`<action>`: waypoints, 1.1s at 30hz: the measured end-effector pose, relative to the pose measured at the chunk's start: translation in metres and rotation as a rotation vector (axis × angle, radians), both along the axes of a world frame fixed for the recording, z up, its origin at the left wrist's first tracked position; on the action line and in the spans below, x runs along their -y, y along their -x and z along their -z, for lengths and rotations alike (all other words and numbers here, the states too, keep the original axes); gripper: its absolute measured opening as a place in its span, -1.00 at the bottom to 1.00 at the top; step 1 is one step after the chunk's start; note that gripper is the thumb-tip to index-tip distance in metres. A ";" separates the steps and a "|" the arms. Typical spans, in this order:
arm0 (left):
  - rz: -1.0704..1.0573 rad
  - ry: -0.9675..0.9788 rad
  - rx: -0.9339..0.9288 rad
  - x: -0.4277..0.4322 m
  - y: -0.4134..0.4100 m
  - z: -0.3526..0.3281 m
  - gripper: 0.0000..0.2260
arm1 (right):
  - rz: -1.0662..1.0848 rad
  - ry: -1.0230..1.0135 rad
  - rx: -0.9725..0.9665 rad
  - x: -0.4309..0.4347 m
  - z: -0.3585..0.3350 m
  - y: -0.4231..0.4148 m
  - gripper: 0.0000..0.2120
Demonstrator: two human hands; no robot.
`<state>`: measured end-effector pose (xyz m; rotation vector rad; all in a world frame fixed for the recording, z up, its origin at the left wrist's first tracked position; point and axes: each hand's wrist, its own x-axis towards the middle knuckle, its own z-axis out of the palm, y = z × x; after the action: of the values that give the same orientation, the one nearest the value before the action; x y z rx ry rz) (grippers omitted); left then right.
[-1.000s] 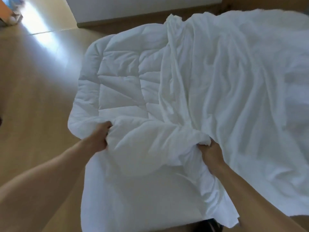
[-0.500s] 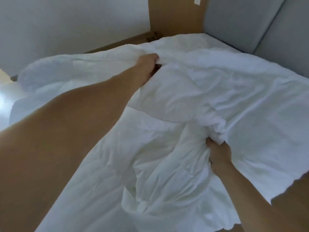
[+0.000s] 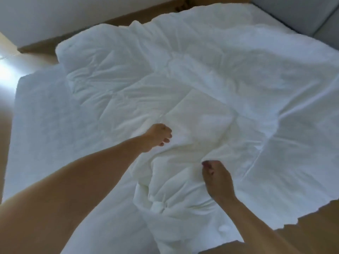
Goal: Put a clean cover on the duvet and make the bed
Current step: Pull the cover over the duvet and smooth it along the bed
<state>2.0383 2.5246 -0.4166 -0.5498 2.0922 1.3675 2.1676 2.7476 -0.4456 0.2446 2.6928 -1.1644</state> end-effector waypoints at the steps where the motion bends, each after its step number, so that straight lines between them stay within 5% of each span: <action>1: 0.018 0.083 0.024 0.028 -0.023 0.016 -0.91 | -0.162 -0.009 0.036 0.026 0.001 -0.007 -0.79; 4: 0.144 0.243 0.107 0.090 -0.086 0.047 -0.93 | -0.451 -0.071 0.177 0.096 0.015 -0.027 -0.73; 8: 0.449 0.336 0.101 0.121 -0.141 0.073 -0.76 | -0.726 -0.470 0.354 0.157 0.047 -0.063 -0.77; 12: 0.776 0.393 -0.010 0.131 -0.171 0.093 -0.60 | -0.754 -0.537 0.536 0.174 0.057 -0.087 -0.73; 15: 1.008 0.416 -0.199 0.129 -0.180 0.097 -0.43 | -0.688 -0.510 0.355 0.169 0.022 -0.076 -0.75; 22: 0.874 0.243 -0.349 0.107 -0.143 0.049 -0.29 | -0.541 -0.212 0.149 0.130 -0.080 -0.053 -0.69; 27: 0.878 0.085 -0.234 0.076 -0.125 0.027 -0.72 | -0.385 0.019 0.219 0.110 -0.089 -0.041 -0.56; 29: 0.868 0.106 -0.200 0.072 -0.132 0.037 -0.82 | -0.423 -0.096 0.259 0.103 -0.085 -0.032 -0.55; 33: 0.779 0.158 -0.343 0.067 -0.164 0.060 -0.66 | -0.512 -0.424 0.125 0.112 -0.078 0.000 -0.75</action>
<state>2.2020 2.4571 -0.4762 0.4546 2.3150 0.8737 2.1680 2.6356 -0.3672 -0.2915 2.6271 -0.4189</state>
